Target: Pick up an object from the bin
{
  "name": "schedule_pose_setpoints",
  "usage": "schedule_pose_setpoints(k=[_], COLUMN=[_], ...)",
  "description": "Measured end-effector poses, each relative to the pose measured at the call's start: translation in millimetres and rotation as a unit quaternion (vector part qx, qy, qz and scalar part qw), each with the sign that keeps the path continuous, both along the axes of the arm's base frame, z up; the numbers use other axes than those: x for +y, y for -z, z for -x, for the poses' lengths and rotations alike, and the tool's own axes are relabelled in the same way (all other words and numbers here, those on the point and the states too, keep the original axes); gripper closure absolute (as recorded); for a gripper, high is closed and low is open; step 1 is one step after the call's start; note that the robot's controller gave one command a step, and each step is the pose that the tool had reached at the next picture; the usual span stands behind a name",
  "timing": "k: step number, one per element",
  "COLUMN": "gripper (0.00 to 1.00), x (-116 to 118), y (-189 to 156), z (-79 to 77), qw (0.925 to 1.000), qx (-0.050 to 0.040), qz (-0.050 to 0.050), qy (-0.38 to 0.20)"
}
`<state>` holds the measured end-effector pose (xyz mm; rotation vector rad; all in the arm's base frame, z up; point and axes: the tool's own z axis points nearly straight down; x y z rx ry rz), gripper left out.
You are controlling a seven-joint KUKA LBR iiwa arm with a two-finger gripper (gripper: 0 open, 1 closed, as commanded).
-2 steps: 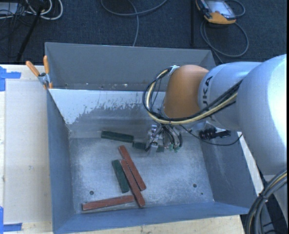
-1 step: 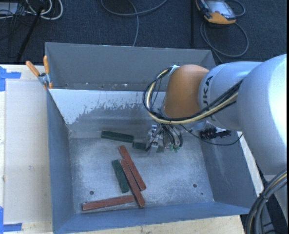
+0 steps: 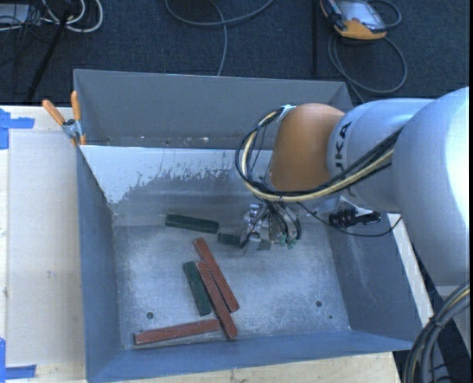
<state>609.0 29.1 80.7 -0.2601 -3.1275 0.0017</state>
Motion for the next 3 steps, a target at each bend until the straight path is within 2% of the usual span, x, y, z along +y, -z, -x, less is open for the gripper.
schedule_pose_setpoints(k=[1, 3], gripper=[1.0, 1.0], x=[0, 0], y=[-22, -48], z=[1.2, -1.2], qw=[1.0, 1.0], qx=[0.0021, -0.0031], qz=[0.0, 0.0], qy=[0.0, -0.001])
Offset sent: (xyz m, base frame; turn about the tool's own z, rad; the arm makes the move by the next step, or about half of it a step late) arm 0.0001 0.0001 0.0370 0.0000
